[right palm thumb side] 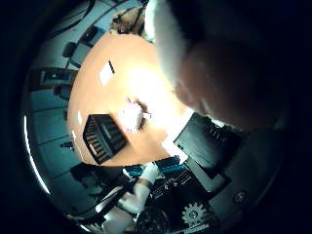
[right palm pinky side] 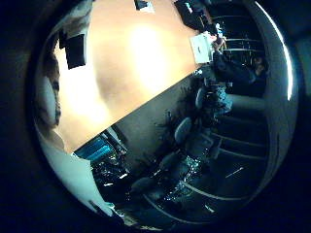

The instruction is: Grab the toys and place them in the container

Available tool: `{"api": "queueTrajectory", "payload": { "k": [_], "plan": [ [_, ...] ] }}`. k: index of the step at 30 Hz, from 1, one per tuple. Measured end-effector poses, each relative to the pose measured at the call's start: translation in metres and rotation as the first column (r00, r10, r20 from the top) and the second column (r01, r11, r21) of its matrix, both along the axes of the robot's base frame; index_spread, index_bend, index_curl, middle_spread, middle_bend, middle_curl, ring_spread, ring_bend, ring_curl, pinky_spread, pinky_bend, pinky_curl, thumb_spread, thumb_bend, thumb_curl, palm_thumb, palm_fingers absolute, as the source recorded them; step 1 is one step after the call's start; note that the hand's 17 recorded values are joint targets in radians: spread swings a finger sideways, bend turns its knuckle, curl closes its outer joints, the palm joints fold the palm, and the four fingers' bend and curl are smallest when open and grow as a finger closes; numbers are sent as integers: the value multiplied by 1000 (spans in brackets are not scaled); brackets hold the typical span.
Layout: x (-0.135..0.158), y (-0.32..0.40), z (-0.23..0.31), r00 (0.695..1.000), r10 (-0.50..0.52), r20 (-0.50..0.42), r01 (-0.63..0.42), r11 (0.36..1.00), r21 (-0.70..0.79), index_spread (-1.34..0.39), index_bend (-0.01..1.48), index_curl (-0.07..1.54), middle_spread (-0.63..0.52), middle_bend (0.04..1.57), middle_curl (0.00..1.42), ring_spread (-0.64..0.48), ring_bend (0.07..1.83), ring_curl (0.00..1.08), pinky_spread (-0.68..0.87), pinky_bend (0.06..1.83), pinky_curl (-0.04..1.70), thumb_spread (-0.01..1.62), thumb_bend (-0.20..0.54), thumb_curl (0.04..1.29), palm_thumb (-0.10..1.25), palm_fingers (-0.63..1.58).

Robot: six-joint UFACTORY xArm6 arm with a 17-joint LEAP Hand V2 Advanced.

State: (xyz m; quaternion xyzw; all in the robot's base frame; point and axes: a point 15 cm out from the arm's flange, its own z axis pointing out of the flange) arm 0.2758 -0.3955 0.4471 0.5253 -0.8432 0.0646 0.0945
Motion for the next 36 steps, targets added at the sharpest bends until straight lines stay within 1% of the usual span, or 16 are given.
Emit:
{"api": "queueTrajectory", "payload": {
  "k": [5, 9, 12, 17, 20, 26, 36],
  "plan": [
    [4, 37, 44, 997, 59, 46, -56, 997, -50, -449, 723, 1020, -283, 1011, 978, -308, 1192, 775, -431, 909, 995, 941, -19, 606, 1019, 955],
    [10, 75, 75, 989, 121, 81, -115, 990, -82, -452, 718, 1030, -280, 1015, 985, -308, 1193, 774, -435, 901, 1008, 939, -18, 610, 1017, 955],
    [19, 108, 89, 978, 179, 106, -171, 982, -86, -454, 712, 1034, -280, 1011, 987, -306, 1197, 773, -437, 895, 1014, 939, -18, 611, 1017, 958],
    [32, 160, 111, 957, 242, 158, -228, 968, -101, -457, 699, 1039, -280, 1000, 990, -305, 1191, 769, -437, 901, 1018, 939, -18, 613, 1017, 967],
    [35, 187, 124, 944, 266, 197, -247, 962, -113, -459, 694, 1042, -280, 996, 992, -305, 1189, 768, -438, 902, 1022, 939, -18, 614, 1017, 969],
    [48, 247, 132, 908, 338, 249, -327, 941, -83, -463, 683, 1048, -281, 994, 995, -306, 1183, 767, -440, 894, 1026, 927, -18, 618, 1029, 976],
    [58, 361, 147, 826, 457, 329, -466, 883, -57, -469, 674, 1055, -281, 984, 998, -309, 1177, 770, -431, 878, 1038, 922, -19, 618, 1032, 985]
  ]
}}
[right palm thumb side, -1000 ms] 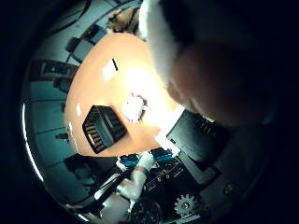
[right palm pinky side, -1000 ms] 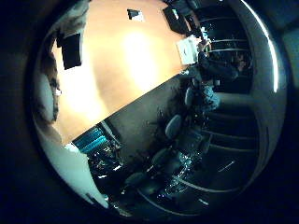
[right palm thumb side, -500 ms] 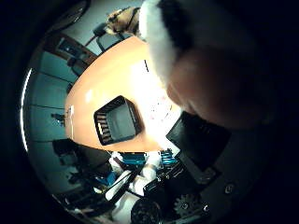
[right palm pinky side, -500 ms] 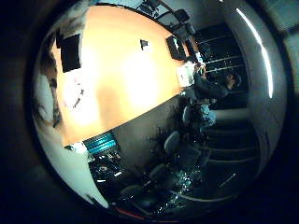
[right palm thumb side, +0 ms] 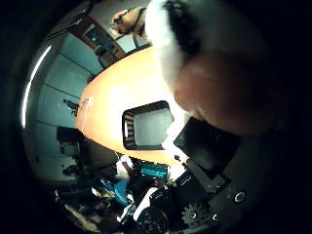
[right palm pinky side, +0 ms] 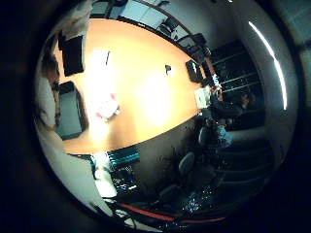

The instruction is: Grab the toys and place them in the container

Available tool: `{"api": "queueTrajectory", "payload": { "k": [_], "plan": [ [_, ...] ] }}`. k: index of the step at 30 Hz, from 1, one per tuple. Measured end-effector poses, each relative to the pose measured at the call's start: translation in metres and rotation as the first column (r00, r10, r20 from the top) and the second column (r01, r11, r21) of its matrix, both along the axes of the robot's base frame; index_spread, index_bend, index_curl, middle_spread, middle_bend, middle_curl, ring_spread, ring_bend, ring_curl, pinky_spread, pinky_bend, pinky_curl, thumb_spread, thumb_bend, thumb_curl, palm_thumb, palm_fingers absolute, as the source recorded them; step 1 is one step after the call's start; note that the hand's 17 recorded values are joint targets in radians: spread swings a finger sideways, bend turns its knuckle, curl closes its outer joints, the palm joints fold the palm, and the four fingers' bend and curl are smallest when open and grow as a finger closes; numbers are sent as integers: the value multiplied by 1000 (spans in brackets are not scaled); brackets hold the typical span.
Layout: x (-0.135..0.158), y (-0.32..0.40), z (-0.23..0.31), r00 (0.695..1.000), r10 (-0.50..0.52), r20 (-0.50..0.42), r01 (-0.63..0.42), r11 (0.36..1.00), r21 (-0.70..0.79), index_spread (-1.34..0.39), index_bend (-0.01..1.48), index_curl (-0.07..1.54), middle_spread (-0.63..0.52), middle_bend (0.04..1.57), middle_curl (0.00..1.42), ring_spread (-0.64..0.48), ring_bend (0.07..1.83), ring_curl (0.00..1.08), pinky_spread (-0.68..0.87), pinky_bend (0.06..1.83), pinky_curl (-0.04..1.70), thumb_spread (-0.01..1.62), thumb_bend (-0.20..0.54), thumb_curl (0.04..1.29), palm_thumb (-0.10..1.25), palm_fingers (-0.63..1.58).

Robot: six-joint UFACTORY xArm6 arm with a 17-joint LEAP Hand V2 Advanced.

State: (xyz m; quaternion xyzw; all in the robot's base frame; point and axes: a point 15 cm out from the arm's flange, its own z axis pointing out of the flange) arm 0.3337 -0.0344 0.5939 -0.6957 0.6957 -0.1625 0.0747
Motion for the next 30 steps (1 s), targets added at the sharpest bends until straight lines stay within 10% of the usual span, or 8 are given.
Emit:
{"api": "queueTrajectory", "payload": {
  "k": [30],
  "plan": [
    [14, 185, -93, 966, 252, -49, -249, 966, 65, -482, 644, 1072, -290, 965, 1016, -315, 1167, 787, -447, 871, 1067, 937, -19, 620, 1011, 978]
  ]
}}
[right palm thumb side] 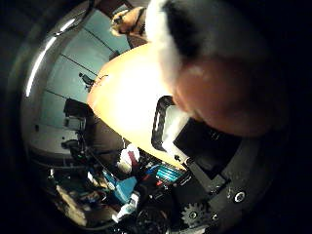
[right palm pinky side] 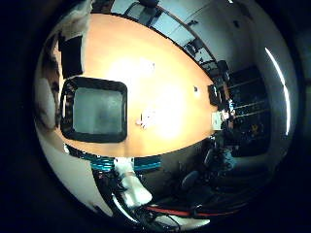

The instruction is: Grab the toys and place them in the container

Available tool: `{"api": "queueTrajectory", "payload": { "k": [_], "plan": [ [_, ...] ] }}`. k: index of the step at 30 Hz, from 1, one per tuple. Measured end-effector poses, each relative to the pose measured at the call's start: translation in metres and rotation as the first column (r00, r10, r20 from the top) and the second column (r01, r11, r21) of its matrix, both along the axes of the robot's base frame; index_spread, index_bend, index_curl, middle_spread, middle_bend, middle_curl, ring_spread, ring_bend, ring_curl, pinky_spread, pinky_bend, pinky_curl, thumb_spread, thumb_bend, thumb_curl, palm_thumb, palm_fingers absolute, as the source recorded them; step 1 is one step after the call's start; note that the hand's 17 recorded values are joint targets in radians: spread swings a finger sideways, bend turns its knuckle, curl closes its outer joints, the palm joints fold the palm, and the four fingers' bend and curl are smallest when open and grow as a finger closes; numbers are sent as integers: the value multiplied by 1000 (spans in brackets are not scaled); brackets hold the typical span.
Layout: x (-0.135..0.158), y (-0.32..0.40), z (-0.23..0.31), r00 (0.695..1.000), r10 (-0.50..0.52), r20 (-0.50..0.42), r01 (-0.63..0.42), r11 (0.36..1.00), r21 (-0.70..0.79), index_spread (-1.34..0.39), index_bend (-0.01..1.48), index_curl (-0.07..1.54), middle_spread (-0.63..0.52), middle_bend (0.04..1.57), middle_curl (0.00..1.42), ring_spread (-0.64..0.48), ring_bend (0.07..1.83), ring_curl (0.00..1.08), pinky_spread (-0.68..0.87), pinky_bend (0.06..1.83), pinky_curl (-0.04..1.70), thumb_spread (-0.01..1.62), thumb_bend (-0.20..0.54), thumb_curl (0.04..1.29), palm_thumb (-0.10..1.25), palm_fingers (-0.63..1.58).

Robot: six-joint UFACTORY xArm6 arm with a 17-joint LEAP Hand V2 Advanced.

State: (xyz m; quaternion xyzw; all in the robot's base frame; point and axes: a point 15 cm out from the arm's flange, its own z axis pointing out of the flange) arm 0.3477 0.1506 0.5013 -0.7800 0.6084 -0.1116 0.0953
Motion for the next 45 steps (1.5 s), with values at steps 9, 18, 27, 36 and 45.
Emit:
{"api": "queueTrajectory", "payload": {
  "k": [9, 18, 27, 36, 45],
  "plan": [
    [-5, -2, -55, 997, 4, -74, -6, 999, -39, -486, 621, 1070, -310, 946, 1003, -314, 1149, 778, -459, 832, 1044, 1024, -25, 581, 950, 944],
    [-14, -9, -65, 993, 7, -118, -14, 998, -62, -485, 189, 709, -203, 558, 740, -200, 813, 586, -157, 564, 927, 1175, -31, 365, 641, 178],
    [-15, -9, -66, 992, 13, -122, -21, 998, -62, -427, 171, 448, -63, 319, 494, 29, 562, 403, 357, 468, 723, 1154, -22, 285, 545, 173],
    [-16, -16, -60, 994, 3, -108, -9, 998, -56, -402, 161, 345, -38, 270, 412, 70, 504, 330, 440, 414, 587, 1141, -21, 271, 530, 226],
    [-20, -70, -56, 987, -49, -151, 36, 996, -88, -387, 162, 302, -29, 259, 379, 97, 469, 286, 433, 399, 491, 1140, -22, 269, 522, 239]
  ]
}}
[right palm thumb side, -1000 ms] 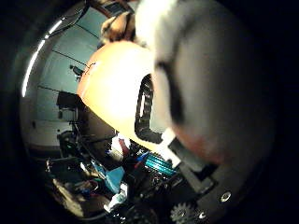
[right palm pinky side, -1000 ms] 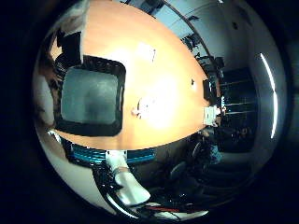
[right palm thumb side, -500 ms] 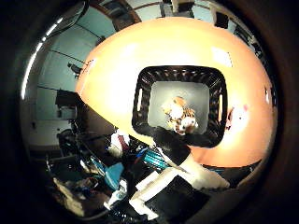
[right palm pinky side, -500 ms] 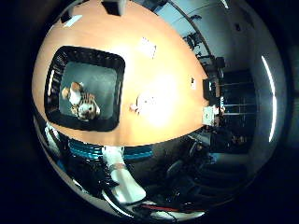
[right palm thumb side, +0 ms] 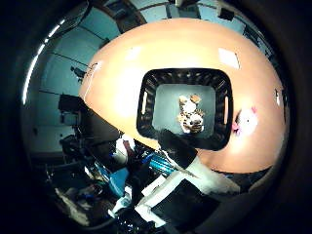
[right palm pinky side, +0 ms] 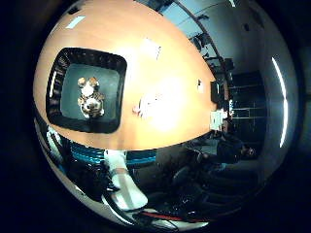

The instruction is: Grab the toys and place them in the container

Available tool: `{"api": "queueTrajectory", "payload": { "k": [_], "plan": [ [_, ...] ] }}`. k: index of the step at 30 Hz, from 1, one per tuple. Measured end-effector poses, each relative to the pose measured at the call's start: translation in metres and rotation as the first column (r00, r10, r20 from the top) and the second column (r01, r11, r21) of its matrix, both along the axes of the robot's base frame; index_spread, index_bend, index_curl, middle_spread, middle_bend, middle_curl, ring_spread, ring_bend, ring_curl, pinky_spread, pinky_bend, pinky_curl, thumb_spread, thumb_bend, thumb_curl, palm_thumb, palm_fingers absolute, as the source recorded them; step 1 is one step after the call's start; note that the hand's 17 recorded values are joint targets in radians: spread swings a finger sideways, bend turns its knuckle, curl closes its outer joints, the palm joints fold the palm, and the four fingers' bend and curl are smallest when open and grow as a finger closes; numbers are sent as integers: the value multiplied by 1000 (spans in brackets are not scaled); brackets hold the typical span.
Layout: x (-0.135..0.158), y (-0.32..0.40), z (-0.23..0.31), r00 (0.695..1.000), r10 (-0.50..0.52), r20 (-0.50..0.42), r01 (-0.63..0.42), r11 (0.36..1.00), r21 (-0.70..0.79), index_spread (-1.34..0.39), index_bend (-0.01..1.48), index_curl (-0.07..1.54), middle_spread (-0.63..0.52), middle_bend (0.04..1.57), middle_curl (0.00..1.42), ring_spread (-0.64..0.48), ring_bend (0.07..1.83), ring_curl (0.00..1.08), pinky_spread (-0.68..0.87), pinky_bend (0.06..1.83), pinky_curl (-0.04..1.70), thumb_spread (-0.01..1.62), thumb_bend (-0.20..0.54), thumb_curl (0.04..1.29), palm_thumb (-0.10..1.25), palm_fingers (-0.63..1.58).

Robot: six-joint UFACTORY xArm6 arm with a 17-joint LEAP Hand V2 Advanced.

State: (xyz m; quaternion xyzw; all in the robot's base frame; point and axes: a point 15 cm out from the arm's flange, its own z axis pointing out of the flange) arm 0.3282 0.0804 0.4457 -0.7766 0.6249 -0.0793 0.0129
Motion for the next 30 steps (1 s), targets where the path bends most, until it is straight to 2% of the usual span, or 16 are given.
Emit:
{"api": "queueTrajectory", "payload": {
  "k": [3, 8, 15, 22, 30],
  "plan": [
    [0, -25, 6, 1000, -26, -3, 26, 1000, -6, -384, 161, 295, -28, 253, 374, 100, 457, 273, 428, 407, 467, 1138, -21, 266, 518, 244],
    [5, -68, 33, 996, -77, 46, 78, 997, -5, -379, 161, 288, -19, 249, 367, 110, 454, 261, 424, 415, 434, 1133, -20, 262, 514, 252],
    [12, -137, 39, 985, -166, 49, 168, 986, -25, -372, 164, 285, -18, 252, 362, 123, 435, 247, 427, 405, 386, 1132, -20, 260, 514, 252],
    [27, -204, 16, 967, -253, 37, 255, 966, -41, -356, 166, 290, 4, 231, 355, 159, 385, 233, 421, 382, 345, 1132, -20, 259, 514, 212],
    [38, -247, -44, 960, -281, 7, 281, 959, -49, -337, 160, 284, 24, 197, 347, 178, 359, 231, 418, 386, 324, 1132, -20, 258, 514, 187]
  ]
}}
